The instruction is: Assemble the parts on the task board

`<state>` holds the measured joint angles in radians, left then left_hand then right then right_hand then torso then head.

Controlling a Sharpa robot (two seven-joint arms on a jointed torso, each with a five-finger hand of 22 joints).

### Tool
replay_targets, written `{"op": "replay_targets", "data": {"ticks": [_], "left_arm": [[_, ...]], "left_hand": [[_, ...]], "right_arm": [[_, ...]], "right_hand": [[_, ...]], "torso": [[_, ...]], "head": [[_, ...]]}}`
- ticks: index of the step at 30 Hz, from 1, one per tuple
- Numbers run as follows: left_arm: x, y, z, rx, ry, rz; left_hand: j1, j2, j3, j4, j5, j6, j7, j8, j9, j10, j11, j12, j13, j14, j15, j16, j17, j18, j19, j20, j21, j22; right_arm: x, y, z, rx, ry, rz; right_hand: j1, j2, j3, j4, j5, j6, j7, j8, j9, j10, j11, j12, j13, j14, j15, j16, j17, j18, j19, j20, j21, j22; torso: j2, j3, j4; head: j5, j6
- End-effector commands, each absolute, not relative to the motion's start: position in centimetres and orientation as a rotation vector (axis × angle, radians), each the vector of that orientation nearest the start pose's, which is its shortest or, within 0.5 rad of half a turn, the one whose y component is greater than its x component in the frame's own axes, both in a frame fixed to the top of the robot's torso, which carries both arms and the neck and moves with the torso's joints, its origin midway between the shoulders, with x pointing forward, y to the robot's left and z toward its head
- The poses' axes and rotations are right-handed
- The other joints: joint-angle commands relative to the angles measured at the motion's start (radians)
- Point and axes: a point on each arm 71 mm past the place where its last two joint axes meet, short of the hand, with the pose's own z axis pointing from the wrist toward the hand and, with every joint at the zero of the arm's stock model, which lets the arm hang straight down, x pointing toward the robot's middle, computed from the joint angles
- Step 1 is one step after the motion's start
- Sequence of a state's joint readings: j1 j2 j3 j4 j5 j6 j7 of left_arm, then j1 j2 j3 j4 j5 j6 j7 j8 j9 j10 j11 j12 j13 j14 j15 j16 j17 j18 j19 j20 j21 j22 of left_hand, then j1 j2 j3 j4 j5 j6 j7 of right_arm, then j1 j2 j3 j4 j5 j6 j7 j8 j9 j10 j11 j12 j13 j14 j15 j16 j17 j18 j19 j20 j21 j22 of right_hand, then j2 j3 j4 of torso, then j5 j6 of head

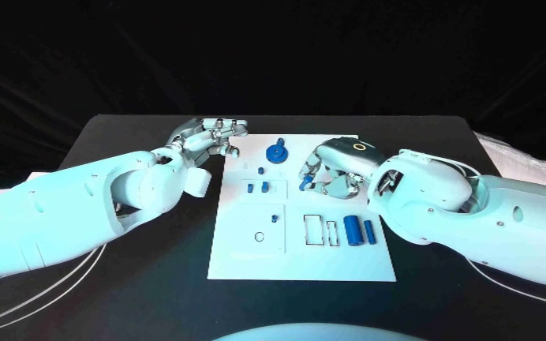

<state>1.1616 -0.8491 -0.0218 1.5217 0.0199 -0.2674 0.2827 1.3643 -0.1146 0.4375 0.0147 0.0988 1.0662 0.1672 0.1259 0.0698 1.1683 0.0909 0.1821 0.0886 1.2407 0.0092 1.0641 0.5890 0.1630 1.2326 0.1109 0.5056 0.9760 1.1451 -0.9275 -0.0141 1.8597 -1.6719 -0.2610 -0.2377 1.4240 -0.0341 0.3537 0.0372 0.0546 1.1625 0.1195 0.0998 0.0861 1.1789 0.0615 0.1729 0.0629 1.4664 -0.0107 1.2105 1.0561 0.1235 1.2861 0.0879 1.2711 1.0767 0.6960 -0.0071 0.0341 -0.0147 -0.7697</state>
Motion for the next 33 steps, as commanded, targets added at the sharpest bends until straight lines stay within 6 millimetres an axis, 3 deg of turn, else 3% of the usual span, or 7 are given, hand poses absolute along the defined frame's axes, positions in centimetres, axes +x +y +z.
{"op": "replay_targets", "data": {"ticks": [1,10,13,22,33], "left_arm": [[48.4,20.7,-19.7,-1.216,1.543,-1.55],[48.4,20.4,-19.8,-1.214,1.547,-1.558],[48.4,20.3,-19.8,-1.214,1.548,-1.559],[48.4,20.2,-19.9,-1.215,1.552,-1.562],[48.3,20.2,-20.1,-1.218,1.554,-1.561]], "left_hand": [[0.011,0.001,0.0,-0.006,0.004,-0.008,0.001,0.004,-0.001,-0.007,0.002,0.005,0.001,-0.004,0.001,-0.006,-0.002,0.019,0.0,-0.001,-0.007,-0.001],[0.011,0.001,0.0,-0.006,0.004,-0.008,0.001,0.004,-0.001,-0.007,0.002,0.005,0.001,-0.004,0.001,-0.006,-0.002,0.019,0.0,-0.001,-0.007,-0.001],[0.011,0.001,0.0,-0.006,0.004,-0.008,0.001,0.004,-0.001,-0.007,0.002,0.005,0.001,-0.004,0.001,-0.006,-0.002,0.019,0.0,-0.001,-0.007,-0.001],[0.011,0.001,0.0,-0.006,0.004,-0.008,0.001,0.004,-0.001,-0.007,0.002,0.005,0.001,-0.004,0.001,-0.006,-0.002,0.019,0.0,-0.001,-0.007,-0.001],[0.011,0.001,0.0,-0.006,0.004,-0.008,0.001,0.004,-0.001,-0.007,0.002,0.005,0.001,-0.004,0.001,-0.006,-0.002,0.019,0.0,-0.001,-0.007,-0.001]], "right_arm": [[39.7,-13.0,-17.4,-0.367,1.658,0.806],[38.0,-8.8,-19.9,-0.428,1.715,0.934],[37.7,-8.0,-20.9,-0.442,1.737,0.955],[37.6,-7.0,-23.0,-0.475,1.784,0.954],[37.5,-6.8,-23.6,-0.499,1.804,0.938]], "right_hand": [[0.017,0.009,0.007,-0.002,0.006,0.005,0.003,0.001,0.001,0.005,0.0,-0.007,0.001,0.03,-0.008,0.005,0.0,-0.018,0.004,0.001,0.004,0.0],[0.019,0.005,0.014,-0.006,0.009,0.002,0.007,-0.002,0.0,0.003,0.003,-0.013,0.001,0.029,-0.006,0.004,-0.004,-0.017,0.0,0.001,0.002,-0.004],[0.019,0.004,0.016,-0.008,0.01,0.001,0.008,-0.003,0.0,0.002,0.004,-0.015,0.001,0.029,-0.006,0.004,-0.005,-0.017,-0.001,0.002,0.002,-0.005],[0.019,0.003,0.02,-0.01,0.012,-0.001,0.009,-0.004,0.0,0.001,0.005,-0.019,0.001,0.028,-0.005,0.003,-0.006,-0.016,-0.002,0.002,0.002,-0.006],[0.018,0.003,0.021,-0.01,0.012,-0.001,0.009,-0.005,0.0,0.0,0.005,-0.02,0.001,0.028,-0.004,0.003,-0.006,-0.016,-0.004,0.002,0.001,-0.008]], "torso": [[0.001,-0.0004,0.0004],[0.003,-0.0004,0.0016],[0.002,-0.0003,-0.0019],[0.002,0.0012,-0.0004],[0.002,0.001,-0.0011]], "head": [[0.005,0.0],[0.026,-0.009],[0.033,-0.012],[0.035,-0.018],[0.038,-0.022]]}}
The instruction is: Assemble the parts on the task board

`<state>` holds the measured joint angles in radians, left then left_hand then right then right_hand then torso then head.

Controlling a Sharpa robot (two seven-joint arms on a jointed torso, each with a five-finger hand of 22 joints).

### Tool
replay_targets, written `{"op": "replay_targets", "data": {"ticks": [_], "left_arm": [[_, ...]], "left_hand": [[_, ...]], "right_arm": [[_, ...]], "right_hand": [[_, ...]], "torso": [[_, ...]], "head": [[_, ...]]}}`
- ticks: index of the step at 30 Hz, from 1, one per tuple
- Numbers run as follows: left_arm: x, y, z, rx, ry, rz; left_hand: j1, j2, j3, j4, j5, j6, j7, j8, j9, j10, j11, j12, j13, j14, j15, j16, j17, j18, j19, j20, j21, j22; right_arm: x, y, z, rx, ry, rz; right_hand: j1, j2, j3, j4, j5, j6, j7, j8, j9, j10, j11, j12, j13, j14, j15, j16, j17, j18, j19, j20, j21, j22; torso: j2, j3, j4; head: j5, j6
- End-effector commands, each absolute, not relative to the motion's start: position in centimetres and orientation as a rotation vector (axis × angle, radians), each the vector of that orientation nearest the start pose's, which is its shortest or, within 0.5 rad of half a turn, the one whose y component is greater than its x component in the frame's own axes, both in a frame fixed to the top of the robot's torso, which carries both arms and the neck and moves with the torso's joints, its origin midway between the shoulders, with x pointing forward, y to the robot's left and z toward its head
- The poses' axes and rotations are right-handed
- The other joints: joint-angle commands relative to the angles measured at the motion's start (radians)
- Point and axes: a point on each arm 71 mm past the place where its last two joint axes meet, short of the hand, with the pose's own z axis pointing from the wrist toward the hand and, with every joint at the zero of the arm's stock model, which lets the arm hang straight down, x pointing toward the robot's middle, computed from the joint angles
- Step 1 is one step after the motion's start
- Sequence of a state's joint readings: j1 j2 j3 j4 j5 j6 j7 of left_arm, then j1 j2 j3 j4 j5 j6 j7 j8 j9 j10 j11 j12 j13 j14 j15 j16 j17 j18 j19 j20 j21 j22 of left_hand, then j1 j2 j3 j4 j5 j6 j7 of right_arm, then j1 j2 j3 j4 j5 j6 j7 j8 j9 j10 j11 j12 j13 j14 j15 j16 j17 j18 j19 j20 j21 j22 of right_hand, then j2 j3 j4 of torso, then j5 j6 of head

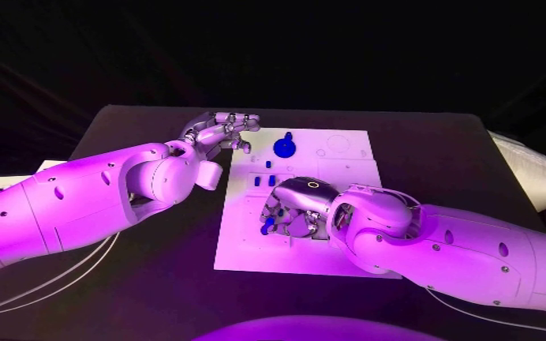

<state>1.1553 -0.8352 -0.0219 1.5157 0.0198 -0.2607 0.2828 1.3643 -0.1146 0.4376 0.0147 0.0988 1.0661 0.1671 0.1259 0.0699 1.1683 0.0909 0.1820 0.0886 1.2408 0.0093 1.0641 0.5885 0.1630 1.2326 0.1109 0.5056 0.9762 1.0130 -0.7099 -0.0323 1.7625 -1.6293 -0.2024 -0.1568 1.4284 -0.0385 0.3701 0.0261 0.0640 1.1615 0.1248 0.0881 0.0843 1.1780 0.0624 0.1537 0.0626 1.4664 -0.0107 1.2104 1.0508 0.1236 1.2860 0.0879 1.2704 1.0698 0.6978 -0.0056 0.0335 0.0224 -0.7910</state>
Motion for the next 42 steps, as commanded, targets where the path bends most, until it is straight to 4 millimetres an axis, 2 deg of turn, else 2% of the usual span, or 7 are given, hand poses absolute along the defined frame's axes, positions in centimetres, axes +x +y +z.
{"op": "replay_targets", "data": {"ticks": [1,14,29,33,36,40,42], "left_arm": [[48.3,20.2,-20.1,-1.218,1.555,-1.561],[48.3,20.2,-20.2,-1.219,1.556,-1.56],[48.3,20.3,-20.2,-1.221,1.558,-1.558],[48.3,20.3,-20.2,-1.222,1.558,-1.558],[48.2,20.3,-20.2,-1.221,1.558,-1.559],[48.2,20.3,-20.2,-1.222,1.558,-1.558],[48.2,20.3,-20.2,-1.222,1.559,-1.557]], "left_hand": [[0.011,0.001,0.0,-0.006,0.004,-0.008,0.001,0.004,-0.001,-0.007,0.002,0.005,0.001,-0.004,0.001,-0.006,-0.001,0.019,0.0,-0.001,-0.007,-0.001],[0.011,0.001,0.0,-0.006,0.004,-0.008,0.001,0.004,-0.001,-0.007,0.002,0.005,0.001,-0.004,0.001,-0.006,-0.001,0.019,0.0,-0.001,-0.007,-0.001],[0.011,0.001,0.0,-0.006,0.004,-0.008,0.001,0.004,-0.001,-0.007,0.002,0.005,0.001,-0.004,0.001,-0.006,-0.001,0.019,0.0,-0.001,-0.007,-0.001],[0.011,0.001,0.0,-0.006,0.004,-0.008,0.001,0.004,-0.001,-0.007,0.002,0.005,0.001,-0.004,0.001,-0.006,-0.001,0.019,0.0,-0.001,-0.007,-0.001],[0.011,0.001,0.0,-0.006,0.004,-0.008,0.001,0.004,-0.001,-0.007,0.002,0.005,0.001,-0.004,0.001,-0.006,-0.001,0.019,0.0,-0.001,-0.007,-0.001],[0.011,0.001,0.0,-0.006,0.004,-0.008,0.001,0.004,-0.001,-0.007,0.002,0.005,0.001,-0.004,0.001,-0.006,-0.001,0.019,0.0,-0.001,-0.007,-0.001],[0.011,0.001,0.0,-0.006,0.004,-0.008,0.001,0.004,-0.001,-0.007,0.002,0.005,0.001,-0.004,0.001,-0.006,-0.001,0.019,0.0,-0.001,-0.007,-0.001]], "right_arm": [[37.5,-6.8,-23.7,-0.502,1.803,0.934],[37.8,-6.8,-23.7,-0.541,1.778,0.811],[37.4,-6.4,-23.6,-0.571,1.773,0.801],[37.4,-6.1,-23.9,-0.594,1.807,0.788],[37.4,-6.0,-24.1,-0.603,1.825,0.784],[37.4,-5.8,-24.2,-0.598,1.821,0.79],[37.4,-5.7,-24.1,-0.588,1.806,0.801]], "right_hand": [[0.014,0.007,0.005,0.001,0.003,0.0,0.004,0.007,0.001,0.001,0.005,0.0,0.001,0.028,-0.004,0.004,-0.001,-0.016,-0.004,0.002,0.001,-0.001],[0.012,0.007,0.006,0.001,0.003,-0.001,0.005,0.007,0.001,0.002,0.005,-0.001,0.001,0.028,-0.004,0.005,0.001,-0.016,-0.003,0.003,0.002,0.0],[0.005,0.003,0.007,0.002,0.004,0.002,0.004,0.007,0.002,0.005,0.005,-0.003,0.002,0.028,-0.003,0.006,0.0,-0.016,-0.004,0.004,0.003,0.001],[-0.026,-0.02,-0.005,0.014,0.017,-0.012,0.008,-0.002,-0.001,-0.006,0.01,-0.017,0.001,0.025,0.002,0.004,-0.006,-0.015,-0.011,0.007,0.0,-0.005],[-0.055,-0.049,-0.022,0.026,0.046,-0.047,0.024,-0.022,-0.011,-0.04,0.024,-0.038,-0.001,0.017,0.012,-0.014,-0.031,-0.01,-0.029,0.014,-0.017,-0.03],[-0.08,-0.084,-0.065,0.036,0.065,-0.139,0.039,-0.029,-0.022,-0.109,0.041,-0.067,0.0,0.003,0.027,-0.046,-0.075,-0.001,-0.057,0.029,-0.047,-0.073],[-0.078,-0.087,-0.091,0.034,0.066,-0.19,0.042,-0.028,-0.021,-0.145,0.047,-0.074,0.001,0.002,0.031,-0.051,-0.083,0.001,-0.061,0.034,-0.054,-0.082]], "torso": [[0.0,-0.0005,-0.0007],[0.0,-0.0008,0.0004],[0.0,-0.0007,0.0006],[-0.001,-0.0013,0.0001],[-0.001,-0.0016,0.0],[0.0,-0.001,-0.0008],[0.0,-0.0009,-0.0006]], "head": [[0.001,0.0],[-0.002,-0.001],[-0.005,-0.002],[-0.004,-0.003],[-0.006,-0.002],[-0.005,-0.003],[-0.005,-0.004]]}}
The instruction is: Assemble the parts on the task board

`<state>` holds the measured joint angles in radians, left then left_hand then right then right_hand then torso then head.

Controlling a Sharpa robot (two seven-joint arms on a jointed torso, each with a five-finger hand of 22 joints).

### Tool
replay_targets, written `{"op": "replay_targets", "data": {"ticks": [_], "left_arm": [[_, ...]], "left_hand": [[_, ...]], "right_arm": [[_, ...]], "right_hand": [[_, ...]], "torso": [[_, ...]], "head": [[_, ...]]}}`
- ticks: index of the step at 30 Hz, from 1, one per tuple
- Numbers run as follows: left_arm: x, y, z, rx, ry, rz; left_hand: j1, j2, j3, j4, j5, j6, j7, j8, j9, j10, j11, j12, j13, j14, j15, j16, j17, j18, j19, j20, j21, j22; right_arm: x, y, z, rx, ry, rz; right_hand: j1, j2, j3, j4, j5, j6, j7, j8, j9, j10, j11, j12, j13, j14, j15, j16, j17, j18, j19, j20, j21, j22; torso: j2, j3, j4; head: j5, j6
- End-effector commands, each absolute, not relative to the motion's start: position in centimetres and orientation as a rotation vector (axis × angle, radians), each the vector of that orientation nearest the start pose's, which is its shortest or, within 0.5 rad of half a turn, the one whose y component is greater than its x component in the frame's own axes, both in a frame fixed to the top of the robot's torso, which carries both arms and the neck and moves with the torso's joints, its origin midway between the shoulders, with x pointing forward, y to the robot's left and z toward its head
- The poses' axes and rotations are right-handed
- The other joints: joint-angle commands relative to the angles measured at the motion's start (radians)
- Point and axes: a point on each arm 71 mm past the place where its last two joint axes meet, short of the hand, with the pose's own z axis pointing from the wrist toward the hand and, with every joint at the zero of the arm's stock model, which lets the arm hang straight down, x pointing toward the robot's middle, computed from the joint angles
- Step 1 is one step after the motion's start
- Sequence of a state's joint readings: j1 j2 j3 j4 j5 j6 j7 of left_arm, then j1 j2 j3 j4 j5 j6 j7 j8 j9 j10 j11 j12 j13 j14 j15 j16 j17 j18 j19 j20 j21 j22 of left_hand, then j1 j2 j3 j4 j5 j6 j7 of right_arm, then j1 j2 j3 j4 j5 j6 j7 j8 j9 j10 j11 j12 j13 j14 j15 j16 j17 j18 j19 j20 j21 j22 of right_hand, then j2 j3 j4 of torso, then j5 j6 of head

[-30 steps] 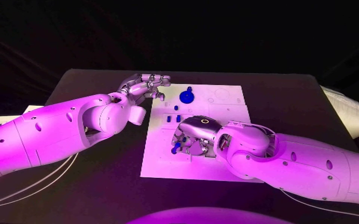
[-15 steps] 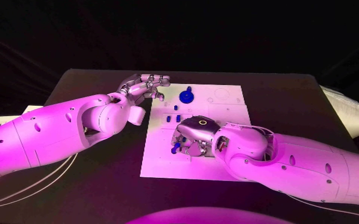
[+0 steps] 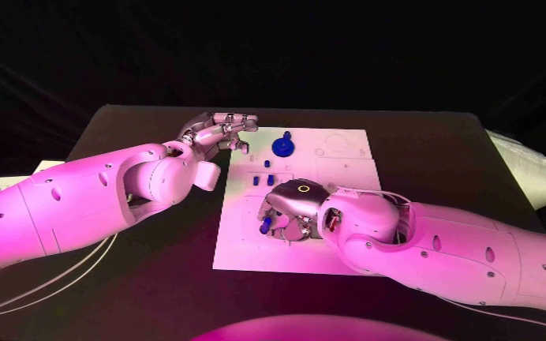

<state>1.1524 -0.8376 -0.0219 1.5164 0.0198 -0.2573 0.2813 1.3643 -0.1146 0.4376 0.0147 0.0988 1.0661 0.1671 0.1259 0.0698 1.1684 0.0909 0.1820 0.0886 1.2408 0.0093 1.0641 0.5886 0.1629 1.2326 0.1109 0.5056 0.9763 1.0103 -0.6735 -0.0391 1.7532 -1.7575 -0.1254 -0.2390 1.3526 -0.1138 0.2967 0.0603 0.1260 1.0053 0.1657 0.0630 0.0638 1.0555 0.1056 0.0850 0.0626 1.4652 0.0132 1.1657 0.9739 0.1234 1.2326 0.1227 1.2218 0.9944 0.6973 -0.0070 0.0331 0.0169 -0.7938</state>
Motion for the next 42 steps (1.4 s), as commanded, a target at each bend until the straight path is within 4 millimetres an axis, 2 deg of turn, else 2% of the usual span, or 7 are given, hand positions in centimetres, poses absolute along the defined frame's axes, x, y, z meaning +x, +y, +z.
{"op": "replay_targets", "data": {"ticks": [1,13,20,28,31,36,42], "left_arm": [[48.2,20.3,-20.2,-1.222,1.559,-1.557],[48.2,20.5,-20.2,-1.224,1.56,-1.555],[48.2,20.5,-20.2,-1.225,1.559,-1.553],[48.3,20.6,-20.3,-1.226,1.56,-1.55],[48.3,20.6,-20.3,-1.226,1.56,-1.55],[48.2,20.5,-20.2,-1.225,1.56,-1.552],[48.1,20.5,-20.2,-1.225,1.562,-1.554]], "left_hand": [[0.011,0.001,0.0,-0.006,0.004,-0.008,0.001,0.004,-0.001,-0.007,0.002,0.005,0.001,-0.004,0.0,-0.006,-0.001,0.019,0.0,-0.001,-0.007,-0.001],[0.012,0.003,-0.002,-0.007,0.004,-0.008,0.001,0.005,-0.001,-0.008,0.002,0.008,0.001,-0.007,0.001,-0.008,-0.008,0.019,0.001,-0.001,-0.009,-0.003],[0.013,0.003,-0.002,-0.008,0.004,-0.008,0.001,0.006,-0.001,-0.008,0.002,0.008,0.001,-0.007,0.001,-0.009,-0.009,0.019,0.001,-0.001,-0.009,-0.003],[0.013,0.003,-0.002,-0.008,0.004,-0.008,0.001,0.006,-0.001,-0.008,0.002,0.008,0.001,-0.007,0.001,-0.009,-0.009,0.019,0.001,-0.001,-0.009,-0.003],[0.013,0.003,-0.002,-0.008,0.004,-0.008,0.001,0.006,-0.001,-0.008,0.002,0.008,0.001,-0.007,0.001,-0.009,-0.009,0.019,0.001,-0.001,-0.009,-0.003],[0.013,0.003,-0.002,-0.008,0.004,-0.008,0.001,0.006,-0.001,-0.008,0.002,0.008,0.001,-0.007,0.001,-0.009,-0.009,0.019,0.001,-0.001,-0.009,-0.003],[0.013,0.003,-0.002,-0.008,0.004,-0.008,0.001,0.006,-0.001,-0.008,0.002,0.009,0.001,-0.007,0.001,-0.009,-0.009,0.019,0.001,-0.001,-0.009,-0.003]], "right_arm": [[37.4,-5.7,-24.0,-0.584,1.8,0.806],[37.4,-6.3,-22.7,-0.457,1.638,0.89],[37.0,-7.7,-22.0,-0.389,1.608,0.917],[37.2,-12.3,-19.7,-0.256,1.665,0.876],[37.6,-14.5,-19.0,-0.189,1.699,0.829],[37.8,-18.7,-18.7,-0.034,1.78,0.699],[37.6,-22.4,-19.6,0.056,1.867,0.535]], "right_hand": [[-0.002,-0.011,-0.027,0.0,0.005,-0.048,0.002,-0.003,-0.001,-0.035,0.005,-0.006,0.001,0.003,0.008,-0.008,-0.009,0.002,-0.009,0.0,-0.007,-0.009],[0.006,-0.01,-0.111,0.001,0.011,-0.106,0.012,-0.002,0.001,-0.102,0.015,0.007,0.003,-0.008,0.015,-0.039,-0.055,0.01,-0.031,0.007,-0.04,-0.055],[0.025,0.012,-0.145,0.001,0.029,-0.069,0.012,0.007,0.007,-0.072,0.012,0.048,0.007,-0.005,0.013,-0.041,-0.059,0.01,-0.026,0.007,-0.042,-0.056],[0.034,0.028,-0.165,0.004,0.042,-0.034,0.012,0.012,0.008,-0.014,0.006,0.089,0.009,0.003,0.008,-0.024,-0.041,0.007,-0.013,0.003,-0.031,-0.04],[0.027,0.034,-0.172,0.014,0.044,-0.011,0.011,0.018,0.011,0.057,-0.004,0.123,0.017,0.018,0.002,0.018,0.012,-0.003,0.019,0.0,0.004,0.011],[-0.036,0.022,-0.22,0.077,0.102,0.025,-0.033,0.037,0.013,0.261,-0.057,0.246,0.089,0.047,-0.041,0.117,0.133,-0.03,0.102,-0.035,0.099,0.147],[-0.047,0.008,-0.304,0.144,0.143,0.027,-0.055,0.063,0.014,0.274,-0.079,0.464,0.303,0.05,-0.061,0.167,0.19,-0.046,0.138,-0.06,0.154,0.227]], "torso": [[0.001,0.0003,0.0],[-0.001,0.0009,-0.0003],[-0.001,0.0012,-0.0021],[-0.004,0.0,-0.0041],[-0.007,-0.0014,-0.0076],[-0.012,-0.0041,-0.0168],[-0.016,-0.005,-0.0285]], "head": [[0.0,-0.001],[-0.007,-0.001],[-0.013,0.006],[-0.033,0.014],[-0.042,0.017],[-0.057,0.027],[-0.065,0.028]]}}
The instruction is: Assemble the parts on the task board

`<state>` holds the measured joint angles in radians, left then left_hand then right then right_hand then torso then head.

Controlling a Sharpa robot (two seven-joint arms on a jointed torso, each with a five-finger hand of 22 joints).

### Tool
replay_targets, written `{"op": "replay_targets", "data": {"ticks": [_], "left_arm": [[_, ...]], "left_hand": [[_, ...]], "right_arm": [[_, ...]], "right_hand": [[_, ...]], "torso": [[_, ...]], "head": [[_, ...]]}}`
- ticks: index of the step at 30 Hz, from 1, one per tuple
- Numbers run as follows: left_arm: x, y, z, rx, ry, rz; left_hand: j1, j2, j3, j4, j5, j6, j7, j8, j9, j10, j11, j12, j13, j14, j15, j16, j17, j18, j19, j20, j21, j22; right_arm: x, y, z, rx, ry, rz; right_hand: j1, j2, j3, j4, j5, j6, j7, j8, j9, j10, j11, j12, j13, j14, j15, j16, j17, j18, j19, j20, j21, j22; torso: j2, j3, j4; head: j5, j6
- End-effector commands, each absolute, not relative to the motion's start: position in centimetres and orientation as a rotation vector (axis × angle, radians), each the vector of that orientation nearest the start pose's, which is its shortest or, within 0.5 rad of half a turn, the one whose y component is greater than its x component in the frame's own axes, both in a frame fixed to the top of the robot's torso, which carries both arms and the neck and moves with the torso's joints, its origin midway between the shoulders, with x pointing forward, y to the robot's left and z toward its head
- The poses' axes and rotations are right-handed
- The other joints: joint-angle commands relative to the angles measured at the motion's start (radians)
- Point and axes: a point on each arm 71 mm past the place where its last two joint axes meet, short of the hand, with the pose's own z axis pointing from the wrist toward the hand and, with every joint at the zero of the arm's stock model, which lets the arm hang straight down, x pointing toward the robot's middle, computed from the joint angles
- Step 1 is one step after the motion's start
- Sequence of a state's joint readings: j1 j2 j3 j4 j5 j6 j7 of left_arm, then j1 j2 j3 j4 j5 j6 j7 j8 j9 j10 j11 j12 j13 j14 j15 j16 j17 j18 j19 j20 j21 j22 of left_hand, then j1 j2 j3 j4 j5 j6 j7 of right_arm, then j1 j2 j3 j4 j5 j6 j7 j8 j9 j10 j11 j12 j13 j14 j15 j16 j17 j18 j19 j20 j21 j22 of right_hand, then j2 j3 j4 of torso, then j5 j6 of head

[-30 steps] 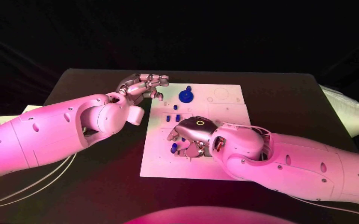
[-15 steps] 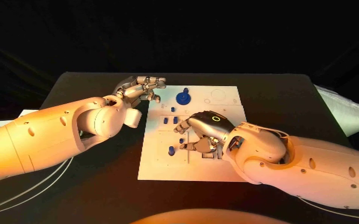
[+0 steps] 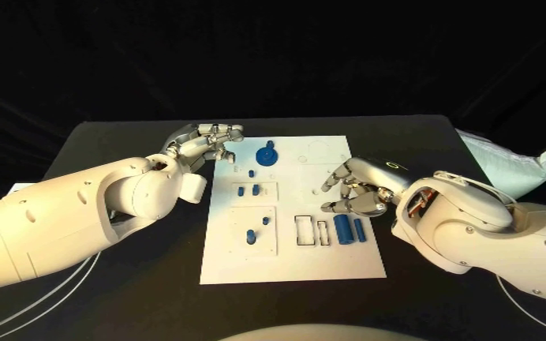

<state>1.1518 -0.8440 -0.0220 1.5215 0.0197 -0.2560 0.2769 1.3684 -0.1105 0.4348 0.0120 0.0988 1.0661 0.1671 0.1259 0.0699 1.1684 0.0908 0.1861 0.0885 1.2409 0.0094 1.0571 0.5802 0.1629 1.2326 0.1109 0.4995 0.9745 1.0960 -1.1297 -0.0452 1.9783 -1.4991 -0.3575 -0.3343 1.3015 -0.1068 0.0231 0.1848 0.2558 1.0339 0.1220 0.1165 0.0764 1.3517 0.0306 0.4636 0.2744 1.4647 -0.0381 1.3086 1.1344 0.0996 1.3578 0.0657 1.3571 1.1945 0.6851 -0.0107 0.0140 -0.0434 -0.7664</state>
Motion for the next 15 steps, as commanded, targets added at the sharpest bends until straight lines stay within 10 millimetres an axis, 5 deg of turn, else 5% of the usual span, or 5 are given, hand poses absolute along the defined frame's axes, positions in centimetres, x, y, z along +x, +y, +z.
{"op": "replay_targets", "data": {"ticks": [1,5,15], "left_arm": [[48.1,20.5,-20.2,-1.225,1.562,-1.554],[48.1,20.5,-20.2,-1.226,1.563,-1.554],[48.0,20.7,-20.5,-1.232,1.566,-1.55]], "left_hand": [[0.01,-0.001,0.0,-0.006,0.004,-0.008,0.001,0.006,-0.001,-0.008,0.002,0.005,0.001,-0.007,0.0,-0.002,-0.001,0.019,0.001,-0.001,-0.004,-0.002],[0.01,-0.001,0.0,-0.006,0.004,-0.008,0.001,0.006,-0.001,-0.008,0.002,0.005,0.001,-0.007,0.0,-0.002,-0.001,0.019,0.001,-0.001,-0.004,-0.002],[0.01,-0.001,0.0,-0.006,0.004,-0.008,0.001,0.006,-0.001,-0.008,0.002,0.005,0.001,-0.007,0.0,-0.002,-0.001,0.019,0.001,-0.001,-0.004,-0.002]], "right_arm": [[37.5,-22.8,-19.8,0.063,1.883,0.51],[37.1,-23.9,-20.6,0.054,1.932,0.43],[36.7,-24.2,-21.6,0.0,1.956,0.323]], "right_hand": [[0.009,0.005,-0.043,0.031,0.015,-0.004,-0.008,0.015,0.001,-0.031,-0.004,0.161,0.177,0.051,-0.014,0.034,0.042,-0.025,0.016,0.0,0.024,0.036],[0.0,0.023,-0.106,0.1,0.018,-0.003,-0.009,0.041,0.003,-0.041,-0.003,0.428,0.493,0.054,-0.007,0.07,0.09,-0.029,0.026,0.0,0.045,0.069],[-0.012,0.043,-0.165,0.105,0.009,0.005,-0.014,0.074,0.014,-0.029,-0.005,0.574,0.688,0.058,-0.007,0.101,0.135,-0.036,0.041,0.0,0.067,0.104]], "torso": [[-0.005,-0.0013,-0.0102],[-0.008,-0.0025,-0.0135],[-0.008,-0.0031,-0.0126]], "head": [[-0.006,0.001],[-0.006,-0.001],[-0.007,-0.001]]}}
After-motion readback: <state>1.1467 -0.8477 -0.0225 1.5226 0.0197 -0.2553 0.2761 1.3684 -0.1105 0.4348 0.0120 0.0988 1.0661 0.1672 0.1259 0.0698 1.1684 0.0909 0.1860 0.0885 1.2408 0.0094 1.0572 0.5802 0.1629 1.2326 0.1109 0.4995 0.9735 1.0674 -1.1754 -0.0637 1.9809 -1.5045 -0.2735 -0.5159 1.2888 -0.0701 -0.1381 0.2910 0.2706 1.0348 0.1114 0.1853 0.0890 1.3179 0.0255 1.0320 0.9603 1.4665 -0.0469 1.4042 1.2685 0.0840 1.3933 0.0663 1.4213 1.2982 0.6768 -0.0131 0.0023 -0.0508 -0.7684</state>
